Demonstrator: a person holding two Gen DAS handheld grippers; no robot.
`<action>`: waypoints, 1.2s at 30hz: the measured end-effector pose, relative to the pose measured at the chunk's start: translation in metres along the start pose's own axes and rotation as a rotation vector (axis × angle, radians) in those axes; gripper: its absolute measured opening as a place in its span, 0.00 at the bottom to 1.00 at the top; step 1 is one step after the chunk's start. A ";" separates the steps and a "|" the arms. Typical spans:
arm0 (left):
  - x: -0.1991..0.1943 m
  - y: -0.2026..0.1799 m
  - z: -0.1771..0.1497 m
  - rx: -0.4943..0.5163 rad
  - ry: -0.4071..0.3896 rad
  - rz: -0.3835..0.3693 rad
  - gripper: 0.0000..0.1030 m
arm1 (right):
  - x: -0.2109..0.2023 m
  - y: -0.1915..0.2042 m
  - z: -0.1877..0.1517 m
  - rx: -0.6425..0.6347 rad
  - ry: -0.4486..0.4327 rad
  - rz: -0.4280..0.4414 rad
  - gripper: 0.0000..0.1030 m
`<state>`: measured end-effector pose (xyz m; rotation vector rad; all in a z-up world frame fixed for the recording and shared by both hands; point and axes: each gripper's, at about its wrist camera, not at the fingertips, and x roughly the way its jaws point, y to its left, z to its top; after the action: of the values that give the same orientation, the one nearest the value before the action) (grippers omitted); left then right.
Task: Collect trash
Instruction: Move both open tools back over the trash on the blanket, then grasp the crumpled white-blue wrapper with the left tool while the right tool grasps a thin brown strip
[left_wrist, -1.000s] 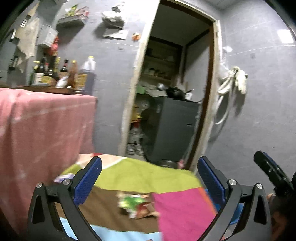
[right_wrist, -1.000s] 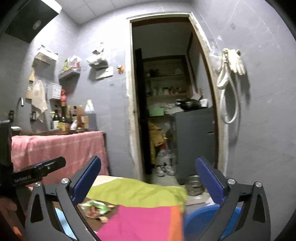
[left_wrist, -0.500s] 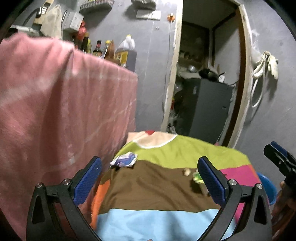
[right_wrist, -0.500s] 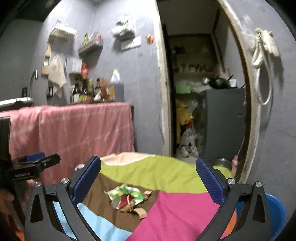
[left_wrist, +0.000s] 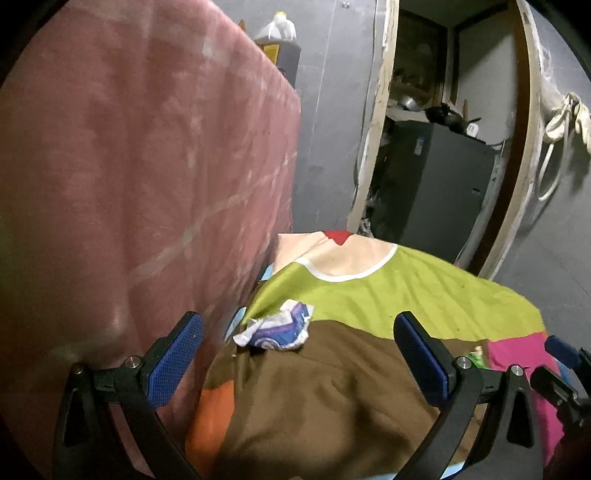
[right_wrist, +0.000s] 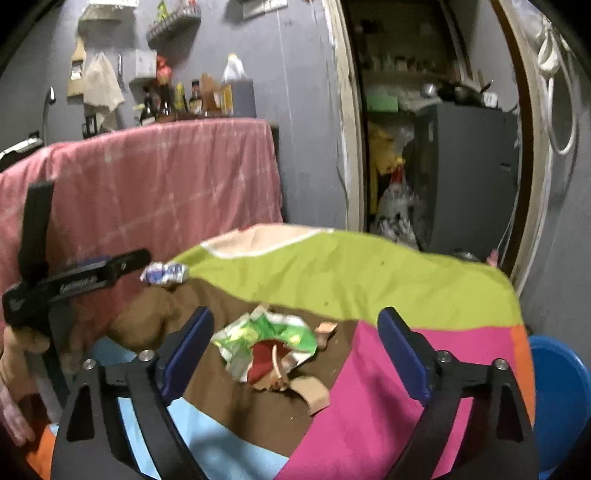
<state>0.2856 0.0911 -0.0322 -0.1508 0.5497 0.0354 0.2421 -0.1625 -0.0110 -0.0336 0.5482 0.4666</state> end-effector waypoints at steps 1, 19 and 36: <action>0.002 0.001 0.000 0.005 0.006 0.002 0.97 | 0.003 0.001 -0.001 0.003 0.016 -0.002 0.84; 0.036 0.016 0.001 -0.016 0.172 -0.073 0.47 | 0.034 0.011 -0.012 0.007 0.173 0.044 0.39; 0.038 0.000 -0.002 0.077 0.152 -0.114 0.03 | 0.034 0.014 -0.012 0.004 0.164 0.066 0.09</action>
<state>0.3167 0.0907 -0.0535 -0.1099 0.6919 -0.1088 0.2557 -0.1370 -0.0369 -0.0503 0.7129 0.5301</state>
